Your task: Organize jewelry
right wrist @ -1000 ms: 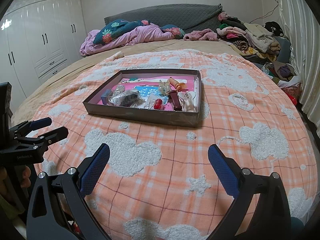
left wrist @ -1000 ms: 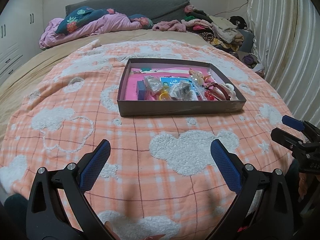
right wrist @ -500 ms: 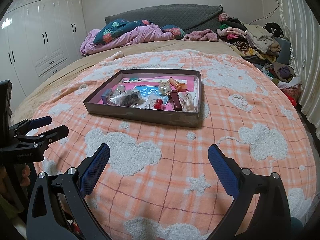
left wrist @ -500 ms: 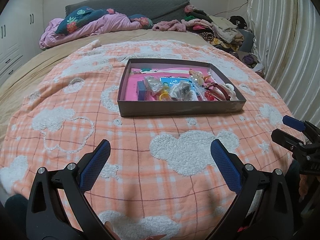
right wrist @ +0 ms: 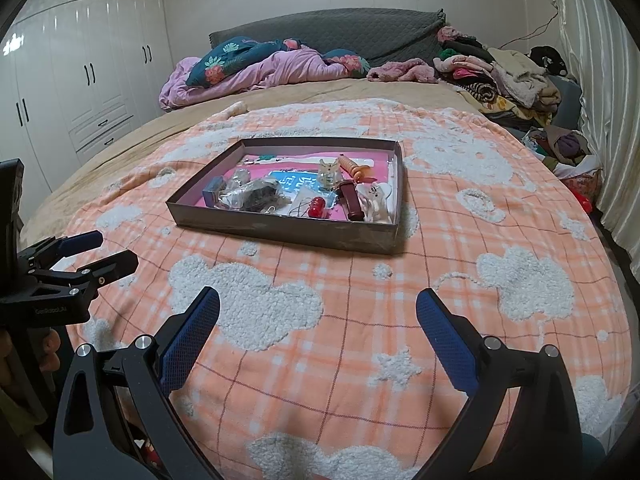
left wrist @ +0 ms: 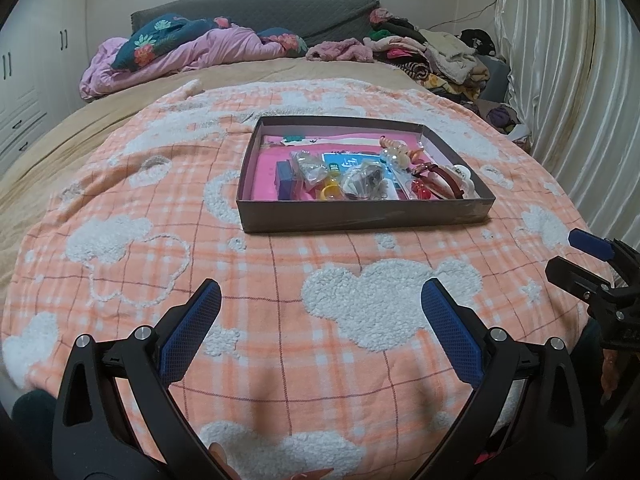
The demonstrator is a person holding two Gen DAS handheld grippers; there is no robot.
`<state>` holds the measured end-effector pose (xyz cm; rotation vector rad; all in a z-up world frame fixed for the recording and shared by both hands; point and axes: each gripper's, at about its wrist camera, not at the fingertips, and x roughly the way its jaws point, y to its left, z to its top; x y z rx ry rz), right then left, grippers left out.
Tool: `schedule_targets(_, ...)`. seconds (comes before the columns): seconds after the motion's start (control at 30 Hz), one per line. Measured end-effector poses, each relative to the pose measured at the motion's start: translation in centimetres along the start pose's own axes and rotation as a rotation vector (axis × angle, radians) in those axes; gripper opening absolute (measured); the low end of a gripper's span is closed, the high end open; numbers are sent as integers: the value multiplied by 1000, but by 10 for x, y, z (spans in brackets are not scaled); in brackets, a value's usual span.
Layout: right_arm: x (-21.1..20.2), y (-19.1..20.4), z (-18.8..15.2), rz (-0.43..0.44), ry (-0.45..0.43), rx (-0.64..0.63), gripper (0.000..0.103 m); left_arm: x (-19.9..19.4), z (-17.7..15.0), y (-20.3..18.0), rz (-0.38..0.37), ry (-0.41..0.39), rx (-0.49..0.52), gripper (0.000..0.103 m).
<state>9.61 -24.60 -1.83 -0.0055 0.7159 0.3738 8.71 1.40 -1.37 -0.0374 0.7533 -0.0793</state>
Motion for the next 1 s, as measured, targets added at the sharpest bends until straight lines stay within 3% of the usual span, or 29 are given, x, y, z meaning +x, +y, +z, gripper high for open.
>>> schedule_targets(0.37, 2, -5, 0, -15, 4, 3, 98, 3, 1, 0, -46, 3, -10, 94)
schedule_targets(0.7, 34, -48, 6, -100, 44, 108, 98, 19, 7, 28, 17, 35, -122, 94)
schedule_targets(0.77, 39, -65, 12, -140, 46, 135, 98, 26, 12, 42, 57, 49, -153, 94)
schedule_targets(1.0, 80, -174, 42, -397, 43, 280, 99, 89, 52, 147, 359, 192, -332, 94)
